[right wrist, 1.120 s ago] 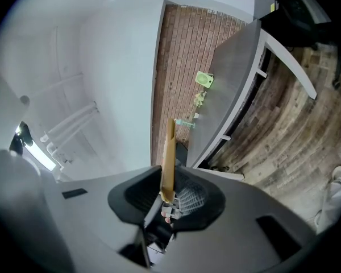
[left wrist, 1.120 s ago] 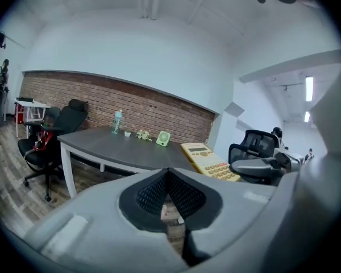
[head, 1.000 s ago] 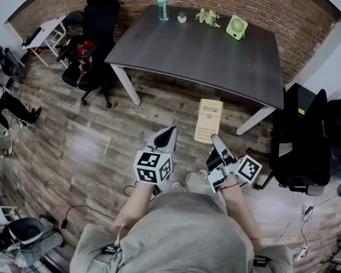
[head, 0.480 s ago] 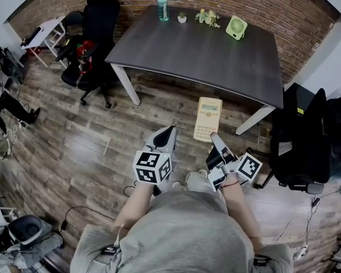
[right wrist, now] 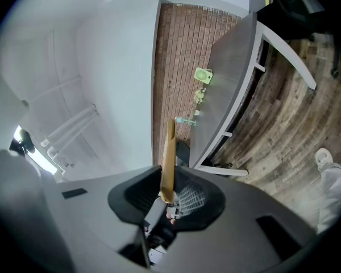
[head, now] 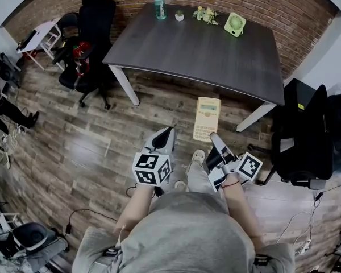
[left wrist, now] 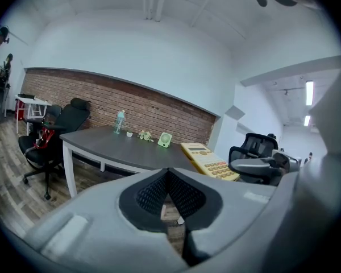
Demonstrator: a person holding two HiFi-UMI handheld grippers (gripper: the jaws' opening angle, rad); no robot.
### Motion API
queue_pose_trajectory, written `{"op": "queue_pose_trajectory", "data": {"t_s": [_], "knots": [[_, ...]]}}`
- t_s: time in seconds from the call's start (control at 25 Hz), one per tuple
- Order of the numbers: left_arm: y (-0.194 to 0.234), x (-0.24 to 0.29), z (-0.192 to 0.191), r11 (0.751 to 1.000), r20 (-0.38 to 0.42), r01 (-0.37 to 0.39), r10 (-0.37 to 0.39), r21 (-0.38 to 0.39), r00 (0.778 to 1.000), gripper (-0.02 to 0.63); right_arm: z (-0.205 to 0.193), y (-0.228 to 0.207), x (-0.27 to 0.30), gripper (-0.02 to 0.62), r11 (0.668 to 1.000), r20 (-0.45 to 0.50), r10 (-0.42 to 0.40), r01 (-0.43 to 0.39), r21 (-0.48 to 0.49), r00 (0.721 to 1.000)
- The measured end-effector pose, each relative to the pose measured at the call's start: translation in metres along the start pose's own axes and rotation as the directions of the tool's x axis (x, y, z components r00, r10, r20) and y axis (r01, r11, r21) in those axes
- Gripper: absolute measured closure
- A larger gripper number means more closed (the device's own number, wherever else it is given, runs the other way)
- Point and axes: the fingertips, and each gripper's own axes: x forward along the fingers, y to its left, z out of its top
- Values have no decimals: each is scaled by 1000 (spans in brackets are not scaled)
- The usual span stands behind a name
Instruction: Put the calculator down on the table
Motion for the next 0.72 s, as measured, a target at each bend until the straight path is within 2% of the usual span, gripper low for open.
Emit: {"op": "queue_pose_trajectory", "data": {"t_s": [0.28, 0.72], "knots": [[13, 20, 5, 1000, 3, -11, 11, -1, 1000, 588, 15, -13, 16, 520, 1000, 6, 1, -1, 9, 1000], [51, 84, 25, 999, -8, -35, 35, -1, 999, 588, 58, -30, 85, 520, 1000, -25, 9, -8, 14, 1000]]}}
